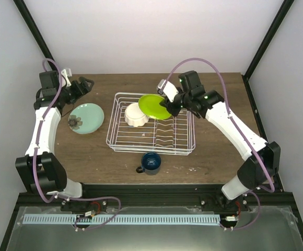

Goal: Load the mixed dishes into the dish rack

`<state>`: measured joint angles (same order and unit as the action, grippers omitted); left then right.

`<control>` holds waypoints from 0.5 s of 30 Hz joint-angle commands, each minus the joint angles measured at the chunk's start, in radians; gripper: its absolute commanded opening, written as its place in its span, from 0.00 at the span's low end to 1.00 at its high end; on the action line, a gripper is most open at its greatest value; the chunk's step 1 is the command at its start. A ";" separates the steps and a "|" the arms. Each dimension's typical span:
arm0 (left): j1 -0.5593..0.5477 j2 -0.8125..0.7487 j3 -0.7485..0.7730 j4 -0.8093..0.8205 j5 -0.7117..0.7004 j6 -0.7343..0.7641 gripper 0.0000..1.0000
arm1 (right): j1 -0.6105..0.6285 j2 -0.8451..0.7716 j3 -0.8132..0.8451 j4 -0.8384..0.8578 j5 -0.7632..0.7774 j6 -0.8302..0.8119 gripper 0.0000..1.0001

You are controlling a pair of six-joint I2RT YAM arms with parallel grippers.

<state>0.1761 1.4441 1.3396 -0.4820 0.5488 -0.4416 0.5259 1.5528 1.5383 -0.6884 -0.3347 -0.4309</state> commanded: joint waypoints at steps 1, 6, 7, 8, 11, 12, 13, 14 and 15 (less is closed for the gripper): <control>0.000 0.015 0.004 0.006 -0.033 0.013 0.93 | 0.023 -0.059 -0.072 -0.036 0.085 -0.089 0.01; 0.000 0.022 -0.004 0.015 -0.040 0.011 0.96 | 0.058 -0.081 -0.139 -0.036 0.172 -0.125 0.01; 0.001 0.022 -0.006 0.016 -0.039 0.011 0.96 | 0.063 -0.081 -0.152 -0.031 0.204 -0.133 0.01; 0.000 0.023 -0.007 0.016 -0.038 0.011 0.96 | 0.066 -0.080 -0.163 -0.027 0.231 -0.139 0.01; 0.000 0.020 -0.013 0.014 -0.039 0.012 0.96 | 0.069 -0.066 -0.185 -0.007 0.309 -0.151 0.01; 0.000 0.019 -0.015 0.014 -0.038 0.012 0.96 | 0.068 -0.062 -0.189 0.003 0.331 -0.153 0.01; 0.000 0.018 -0.016 0.015 -0.038 0.011 0.96 | 0.069 -0.057 -0.194 0.014 0.354 -0.157 0.01; 0.002 0.018 -0.018 0.014 -0.039 0.011 0.96 | 0.069 -0.053 -0.198 0.027 0.387 -0.170 0.01; 0.001 0.018 -0.018 0.014 -0.039 0.011 0.96 | 0.069 -0.048 -0.203 0.043 0.426 -0.181 0.01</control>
<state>0.1761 1.4624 1.3354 -0.4808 0.5156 -0.4381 0.5903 1.5082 1.3388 -0.7174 -0.0681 -0.5636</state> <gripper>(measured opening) 0.959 0.083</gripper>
